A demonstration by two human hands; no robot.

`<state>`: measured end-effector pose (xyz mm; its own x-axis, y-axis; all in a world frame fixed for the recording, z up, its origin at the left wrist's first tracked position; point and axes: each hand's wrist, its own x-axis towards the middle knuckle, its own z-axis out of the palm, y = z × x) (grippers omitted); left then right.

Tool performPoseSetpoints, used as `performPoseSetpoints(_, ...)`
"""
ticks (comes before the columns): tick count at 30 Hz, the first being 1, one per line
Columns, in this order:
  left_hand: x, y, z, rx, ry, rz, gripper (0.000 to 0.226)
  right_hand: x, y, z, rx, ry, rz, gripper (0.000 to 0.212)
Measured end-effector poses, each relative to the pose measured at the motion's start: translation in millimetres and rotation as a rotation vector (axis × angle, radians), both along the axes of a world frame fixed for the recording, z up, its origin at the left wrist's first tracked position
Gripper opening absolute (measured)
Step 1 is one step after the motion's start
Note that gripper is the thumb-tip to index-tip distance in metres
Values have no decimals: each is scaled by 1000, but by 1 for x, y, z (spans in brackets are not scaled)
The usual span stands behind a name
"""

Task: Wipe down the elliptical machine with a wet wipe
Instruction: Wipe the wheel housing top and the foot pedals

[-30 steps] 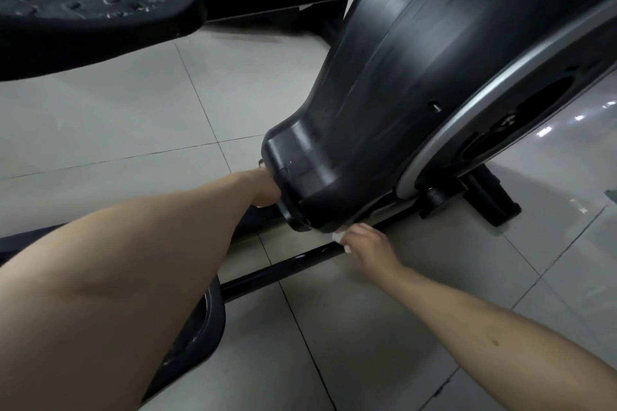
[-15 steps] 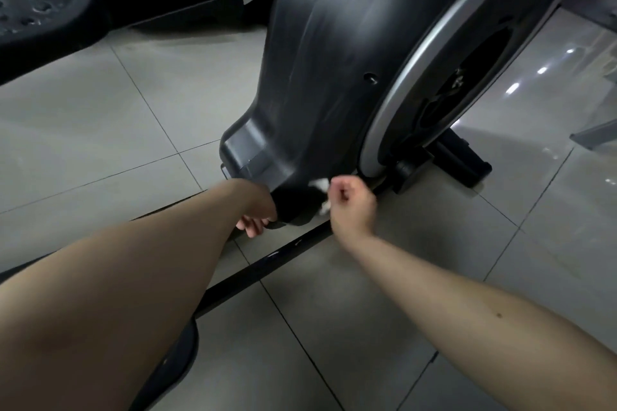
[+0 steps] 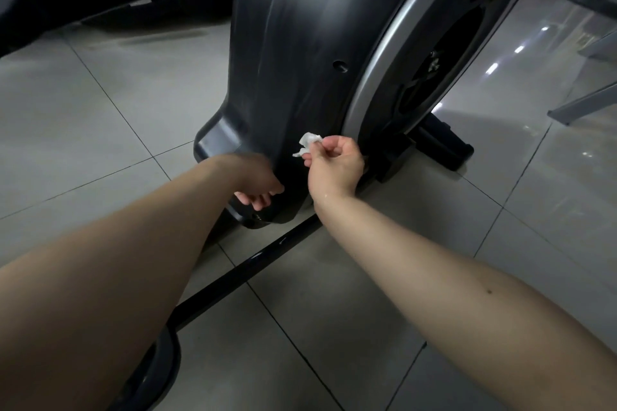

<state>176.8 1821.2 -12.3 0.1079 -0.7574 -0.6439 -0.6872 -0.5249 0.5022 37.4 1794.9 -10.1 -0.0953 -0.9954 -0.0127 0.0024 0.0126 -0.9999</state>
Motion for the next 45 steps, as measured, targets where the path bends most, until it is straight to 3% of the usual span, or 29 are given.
performPoseSetpoints(10, -6, 12, -8, 59, -76, -25, 27, 3, -7, -44, 97, 140, 25, 25)
performPoseSetpoints(13, -14, 13, -15, 100, -83, -14, 26, -4, -11, -56, 114, 226, 119, 25)
performPoseSetpoints(17, -31, 18, -22, 91, -225, -215, 29, -53, -19, -89, 298, 493, 165, 20)
performPoseSetpoints(21, -67, 23, -30, -29, -369, -365, 32, -104, -38, -107, 432, 613, 204, 25)
performPoseSetpoints(25, -88, 25, -56, -200, -483, -408, 39, -131, -55, -101, 420, 471, 144, 12)
performPoseSetpoints(28, -98, 24, -71, -272, -605, -403, 37, -141, -61, -107, 448, 352, 100, 14)
performPoseSetpoints(32, -101, 15, -84, -279, -687, -367, 35, -139, -66, -106, 426, 330, 85, 19)
performPoseSetpoints(35, -112, 12, -91, -287, -731, -396, 34, -135, -79, -98, 332, 360, 58, 5)
performPoseSetpoints(39, -124, 10, -101, -314, -783, -434, 39, -130, -103, -105, 173, 556, 61, 30)
performPoseSetpoints(45, -116, 6, -103, -371, -724, -416, 38, -122, -134, -123, 31, 800, 239, 29)
